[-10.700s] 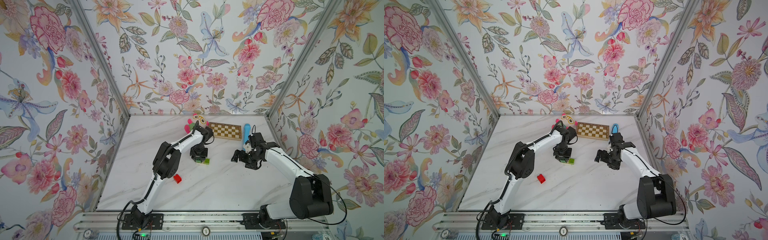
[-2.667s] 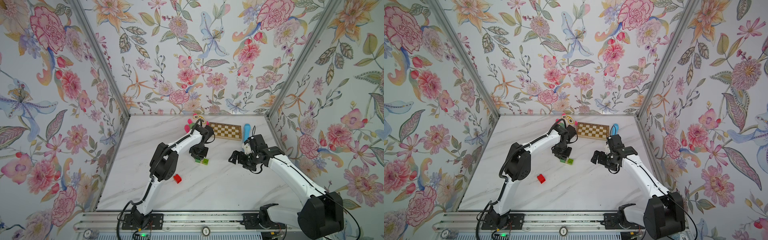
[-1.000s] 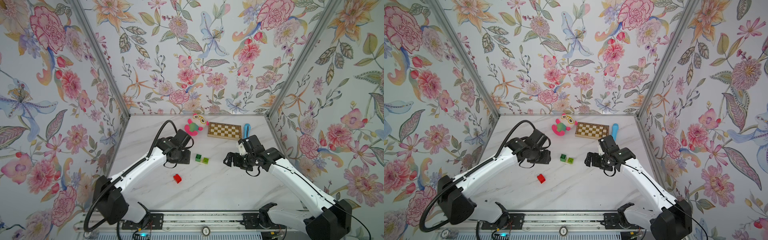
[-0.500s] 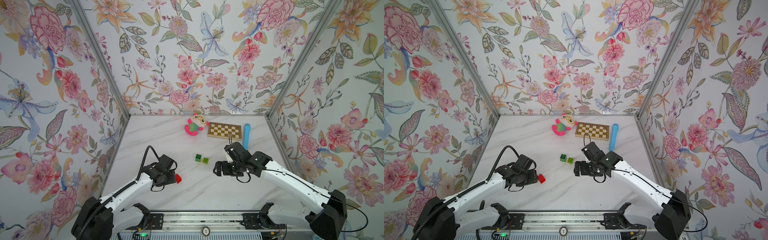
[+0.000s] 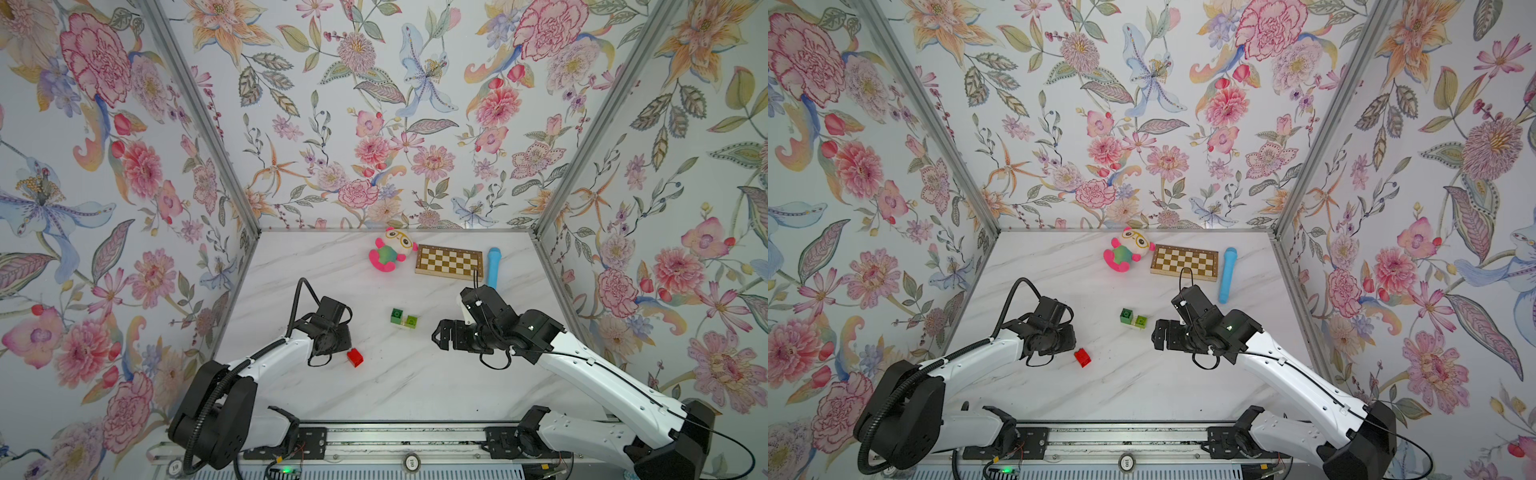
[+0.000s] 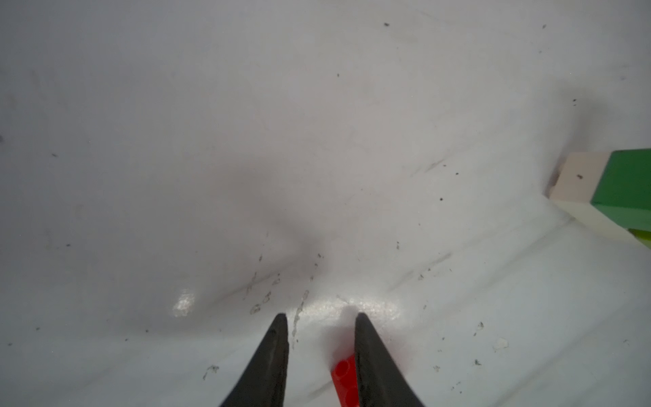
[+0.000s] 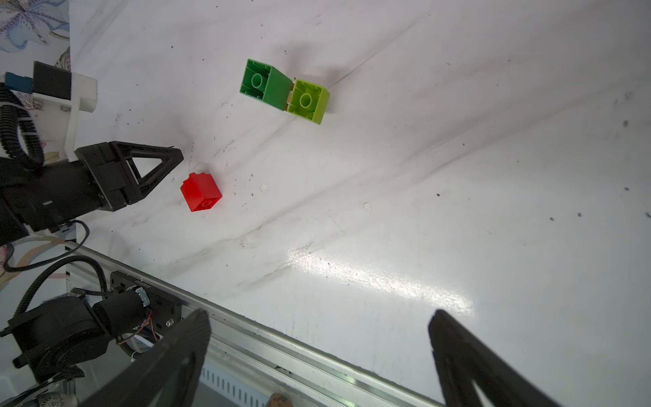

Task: Assemble the letter r with lego
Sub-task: Adjust the lego brick at the center of the board.

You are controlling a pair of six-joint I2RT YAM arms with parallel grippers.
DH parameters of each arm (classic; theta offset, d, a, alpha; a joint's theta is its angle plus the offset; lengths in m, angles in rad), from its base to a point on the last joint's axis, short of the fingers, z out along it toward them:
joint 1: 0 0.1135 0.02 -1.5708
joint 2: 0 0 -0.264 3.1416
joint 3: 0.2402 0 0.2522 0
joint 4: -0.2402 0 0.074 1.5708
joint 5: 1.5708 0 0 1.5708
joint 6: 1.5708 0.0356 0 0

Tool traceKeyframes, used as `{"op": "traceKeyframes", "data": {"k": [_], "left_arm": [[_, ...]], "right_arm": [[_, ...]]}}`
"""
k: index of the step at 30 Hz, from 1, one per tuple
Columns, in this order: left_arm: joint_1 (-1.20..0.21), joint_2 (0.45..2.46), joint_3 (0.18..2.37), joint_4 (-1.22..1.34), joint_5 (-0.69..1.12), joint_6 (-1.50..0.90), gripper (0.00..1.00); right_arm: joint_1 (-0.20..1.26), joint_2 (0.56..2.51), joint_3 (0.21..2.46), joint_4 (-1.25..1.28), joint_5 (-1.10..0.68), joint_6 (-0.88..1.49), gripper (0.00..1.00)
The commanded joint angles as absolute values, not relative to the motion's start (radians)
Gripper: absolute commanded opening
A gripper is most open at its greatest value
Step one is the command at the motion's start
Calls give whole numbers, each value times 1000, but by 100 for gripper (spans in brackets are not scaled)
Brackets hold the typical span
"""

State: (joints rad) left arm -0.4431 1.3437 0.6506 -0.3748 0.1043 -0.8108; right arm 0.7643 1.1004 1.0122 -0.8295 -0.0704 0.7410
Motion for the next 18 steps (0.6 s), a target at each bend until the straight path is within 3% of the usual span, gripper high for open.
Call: {"op": "traceKeyframes", "data": {"k": [1, 10, 18], "left_arm": [[-434, 1356, 626, -376, 108, -781, 33], [-450, 1342, 584, -343, 181, -775, 30], [-569, 1279, 530, -322, 212, -844, 29]], "right_arm": [[771, 1073, 987, -868, -46, 768, 99], [780, 1038, 971, -884, -35, 782, 99], [813, 1035, 947, -885, -38, 778, 99]]}}
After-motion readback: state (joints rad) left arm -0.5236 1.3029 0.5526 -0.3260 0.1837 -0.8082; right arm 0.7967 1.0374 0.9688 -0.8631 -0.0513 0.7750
